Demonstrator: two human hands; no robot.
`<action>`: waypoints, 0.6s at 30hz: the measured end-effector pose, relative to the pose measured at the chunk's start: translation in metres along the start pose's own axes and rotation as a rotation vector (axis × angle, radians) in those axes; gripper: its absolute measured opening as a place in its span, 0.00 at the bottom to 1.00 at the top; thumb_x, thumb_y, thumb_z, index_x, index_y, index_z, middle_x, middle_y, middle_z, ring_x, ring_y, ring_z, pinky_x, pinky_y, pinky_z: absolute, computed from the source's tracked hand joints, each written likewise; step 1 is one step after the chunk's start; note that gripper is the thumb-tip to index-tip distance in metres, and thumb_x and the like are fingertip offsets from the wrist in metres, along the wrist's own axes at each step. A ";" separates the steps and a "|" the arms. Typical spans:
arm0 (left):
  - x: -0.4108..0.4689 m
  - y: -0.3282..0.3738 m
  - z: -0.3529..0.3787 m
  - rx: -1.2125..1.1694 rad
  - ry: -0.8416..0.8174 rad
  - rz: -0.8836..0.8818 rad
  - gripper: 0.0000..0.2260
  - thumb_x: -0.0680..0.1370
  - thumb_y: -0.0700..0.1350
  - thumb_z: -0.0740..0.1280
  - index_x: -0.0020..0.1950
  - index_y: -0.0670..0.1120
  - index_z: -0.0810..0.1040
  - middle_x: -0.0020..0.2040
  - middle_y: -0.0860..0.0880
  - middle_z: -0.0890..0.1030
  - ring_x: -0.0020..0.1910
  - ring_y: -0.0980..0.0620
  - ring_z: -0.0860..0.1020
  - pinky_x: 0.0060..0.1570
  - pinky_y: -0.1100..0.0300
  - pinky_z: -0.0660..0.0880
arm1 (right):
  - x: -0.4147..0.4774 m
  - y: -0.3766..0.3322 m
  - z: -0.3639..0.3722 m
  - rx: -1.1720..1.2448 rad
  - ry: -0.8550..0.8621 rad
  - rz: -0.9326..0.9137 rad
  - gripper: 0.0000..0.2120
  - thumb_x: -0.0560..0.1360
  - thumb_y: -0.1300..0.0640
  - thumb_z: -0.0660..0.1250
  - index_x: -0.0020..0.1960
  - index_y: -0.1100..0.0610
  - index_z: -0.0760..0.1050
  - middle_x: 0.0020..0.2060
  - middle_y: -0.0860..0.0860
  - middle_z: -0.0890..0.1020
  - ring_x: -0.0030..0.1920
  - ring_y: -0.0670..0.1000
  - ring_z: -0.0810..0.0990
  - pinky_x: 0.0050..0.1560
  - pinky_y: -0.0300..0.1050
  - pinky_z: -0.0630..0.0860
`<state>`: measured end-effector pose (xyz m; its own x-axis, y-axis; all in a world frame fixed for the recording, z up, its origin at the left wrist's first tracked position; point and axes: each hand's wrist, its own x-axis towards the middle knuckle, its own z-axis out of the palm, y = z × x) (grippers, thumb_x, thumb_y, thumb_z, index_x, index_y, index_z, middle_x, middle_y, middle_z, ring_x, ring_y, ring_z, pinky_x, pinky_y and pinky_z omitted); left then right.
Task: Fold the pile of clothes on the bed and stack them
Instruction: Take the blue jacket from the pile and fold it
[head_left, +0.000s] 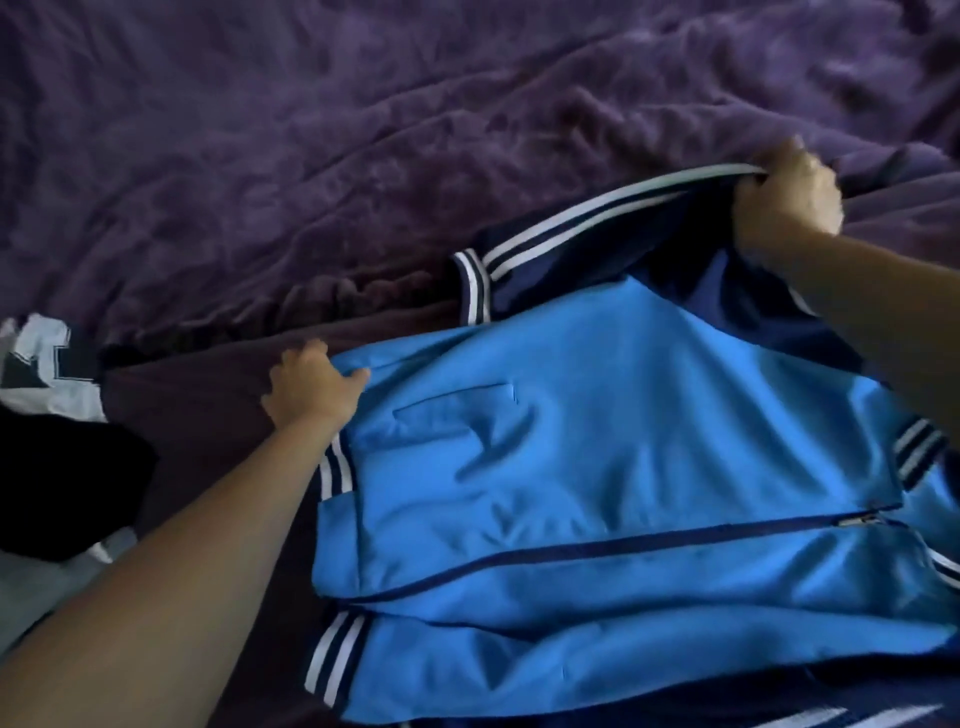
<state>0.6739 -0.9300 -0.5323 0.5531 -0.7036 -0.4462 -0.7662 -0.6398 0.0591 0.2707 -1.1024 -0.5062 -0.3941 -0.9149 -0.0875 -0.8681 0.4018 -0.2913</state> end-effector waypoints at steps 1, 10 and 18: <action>0.001 -0.002 -0.002 0.000 -0.052 -0.021 0.29 0.72 0.57 0.72 0.69 0.48 0.69 0.66 0.41 0.70 0.65 0.38 0.70 0.60 0.40 0.71 | -0.006 0.000 -0.007 -0.037 0.028 -0.055 0.18 0.75 0.53 0.60 0.64 0.56 0.68 0.63 0.62 0.72 0.63 0.64 0.71 0.56 0.60 0.71; 0.028 -0.017 -0.021 -0.506 0.218 -0.001 0.11 0.68 0.38 0.75 0.49 0.45 0.82 0.48 0.43 0.83 0.49 0.44 0.81 0.54 0.53 0.77 | -0.103 0.033 0.053 -0.356 -0.512 -0.558 0.35 0.74 0.44 0.69 0.76 0.46 0.57 0.77 0.56 0.56 0.74 0.59 0.58 0.65 0.57 0.67; 0.031 -0.016 -0.007 -0.703 0.203 0.040 0.25 0.73 0.46 0.72 0.69 0.47 0.71 0.54 0.48 0.80 0.51 0.52 0.77 0.55 0.61 0.73 | -0.099 0.038 0.054 -0.278 -0.416 -0.417 0.36 0.74 0.47 0.69 0.77 0.48 0.55 0.77 0.59 0.52 0.76 0.62 0.53 0.67 0.63 0.62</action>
<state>0.7059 -0.9434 -0.5411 0.6309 -0.7305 -0.2615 -0.4338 -0.6116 0.6616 0.2928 -0.9981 -0.5597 0.0937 -0.9126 -0.3979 -0.9907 -0.0458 -0.1282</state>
